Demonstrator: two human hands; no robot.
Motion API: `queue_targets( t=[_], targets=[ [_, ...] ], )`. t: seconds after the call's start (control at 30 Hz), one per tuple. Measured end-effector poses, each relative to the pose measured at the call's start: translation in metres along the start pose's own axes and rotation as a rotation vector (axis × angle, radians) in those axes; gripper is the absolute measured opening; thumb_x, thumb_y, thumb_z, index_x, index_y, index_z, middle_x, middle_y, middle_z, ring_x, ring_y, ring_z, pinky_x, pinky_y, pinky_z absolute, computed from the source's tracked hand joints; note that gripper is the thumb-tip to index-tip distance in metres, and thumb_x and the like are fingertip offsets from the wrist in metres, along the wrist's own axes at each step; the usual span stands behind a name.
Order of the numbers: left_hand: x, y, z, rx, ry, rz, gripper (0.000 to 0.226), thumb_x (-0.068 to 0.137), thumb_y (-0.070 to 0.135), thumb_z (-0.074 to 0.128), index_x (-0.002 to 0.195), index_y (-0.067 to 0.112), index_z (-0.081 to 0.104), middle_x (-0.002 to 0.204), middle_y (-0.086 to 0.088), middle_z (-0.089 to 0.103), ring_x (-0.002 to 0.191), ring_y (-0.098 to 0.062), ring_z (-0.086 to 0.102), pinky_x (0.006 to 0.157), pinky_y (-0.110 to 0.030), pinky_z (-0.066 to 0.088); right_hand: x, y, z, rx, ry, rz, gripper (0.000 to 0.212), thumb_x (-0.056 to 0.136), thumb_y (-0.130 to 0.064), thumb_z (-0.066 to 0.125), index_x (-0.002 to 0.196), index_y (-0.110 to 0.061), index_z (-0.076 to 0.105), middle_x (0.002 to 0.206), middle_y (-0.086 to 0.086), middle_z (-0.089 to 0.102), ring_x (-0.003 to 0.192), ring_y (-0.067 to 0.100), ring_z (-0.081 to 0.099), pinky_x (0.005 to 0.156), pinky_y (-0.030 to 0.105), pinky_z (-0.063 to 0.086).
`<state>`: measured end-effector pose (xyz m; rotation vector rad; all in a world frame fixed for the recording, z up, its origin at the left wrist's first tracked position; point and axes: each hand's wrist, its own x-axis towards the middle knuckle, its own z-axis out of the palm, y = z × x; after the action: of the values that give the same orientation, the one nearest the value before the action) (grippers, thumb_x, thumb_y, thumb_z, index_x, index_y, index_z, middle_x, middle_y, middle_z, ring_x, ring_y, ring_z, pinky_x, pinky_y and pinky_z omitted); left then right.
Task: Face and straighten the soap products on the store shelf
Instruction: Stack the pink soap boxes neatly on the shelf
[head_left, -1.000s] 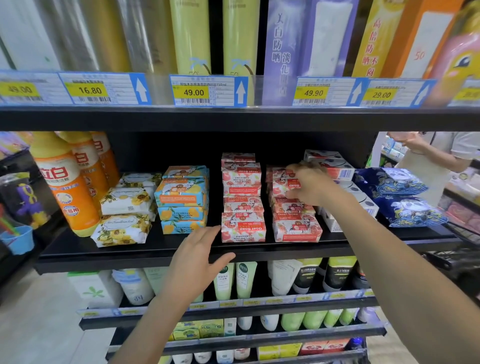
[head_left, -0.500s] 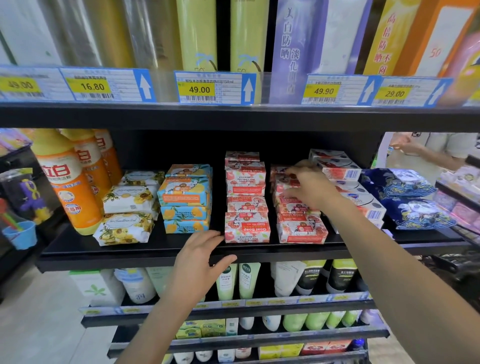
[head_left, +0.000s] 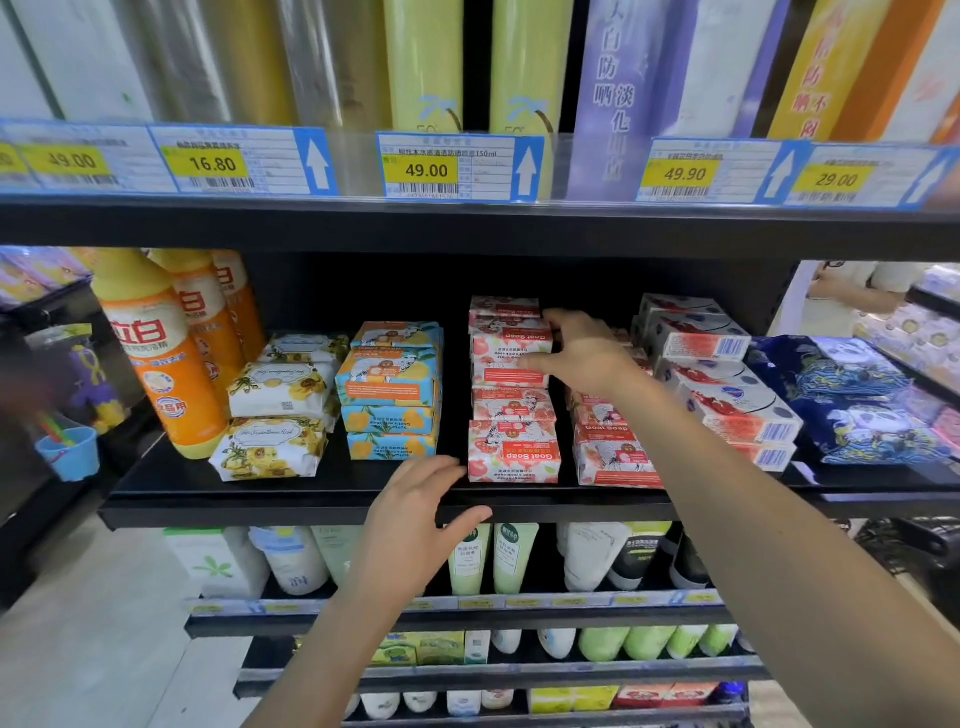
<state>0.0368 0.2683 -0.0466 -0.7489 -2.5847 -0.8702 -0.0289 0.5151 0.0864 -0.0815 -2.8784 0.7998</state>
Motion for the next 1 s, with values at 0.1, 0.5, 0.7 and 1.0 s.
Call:
queue_targets(
  t=[0.1,0.5,0.7,1.0],
  targets=[
    [0.000,0.000,0.000,0.008,0.000,0.000,0.054,0.086,0.048,0.076,0.128,0.014,0.071,0.131,0.003,0.066,0.126,-0.015,0.055,0.102,-0.022,0.037,0.002,0.000,0.001,0.010,0.011,0.012,0.075,0.088,-0.039,0.079,0.151,-0.016,0.044,0.147,0.005,0.056,0.133,0.027,0.055,0.103,0.031,0.043],
    [-0.001,0.000,0.002,0.030,0.021,0.030,0.053,0.088,0.048,0.073,0.128,0.013,0.070,0.131,0.002,0.066,0.125,-0.015,0.056,0.102,-0.024,0.038,-0.024,0.006,0.002,0.129,0.245,0.009,0.076,0.081,-0.035,0.086,0.145,-0.017,0.051,0.144,0.008,0.054,0.129,0.028,0.055,0.103,0.035,0.047],
    [-0.005,0.000,0.000,-0.047,0.082,0.056,0.036,0.089,0.031,0.078,0.122,0.017,0.073,0.123,0.006,0.069,0.117,-0.004,0.055,0.102,-0.022,0.040,-0.090,0.009,0.007,0.232,0.321,-0.050,0.074,0.079,-0.030,0.087,0.144,-0.024,0.052,0.130,-0.010,0.053,0.104,-0.005,0.054,0.093,0.012,0.046],
    [-0.005,0.036,-0.036,-0.564,0.150,-0.188,0.032,0.099,0.022,0.062,0.130,0.031,0.064,0.114,0.020,0.071,0.107,0.005,0.065,0.092,-0.011,0.050,-0.152,0.022,0.040,0.408,0.324,-0.188,0.073,0.076,-0.023,0.090,0.134,-0.044,0.050,0.133,-0.025,0.049,0.125,-0.006,0.050,0.104,0.022,0.048]
  ],
)
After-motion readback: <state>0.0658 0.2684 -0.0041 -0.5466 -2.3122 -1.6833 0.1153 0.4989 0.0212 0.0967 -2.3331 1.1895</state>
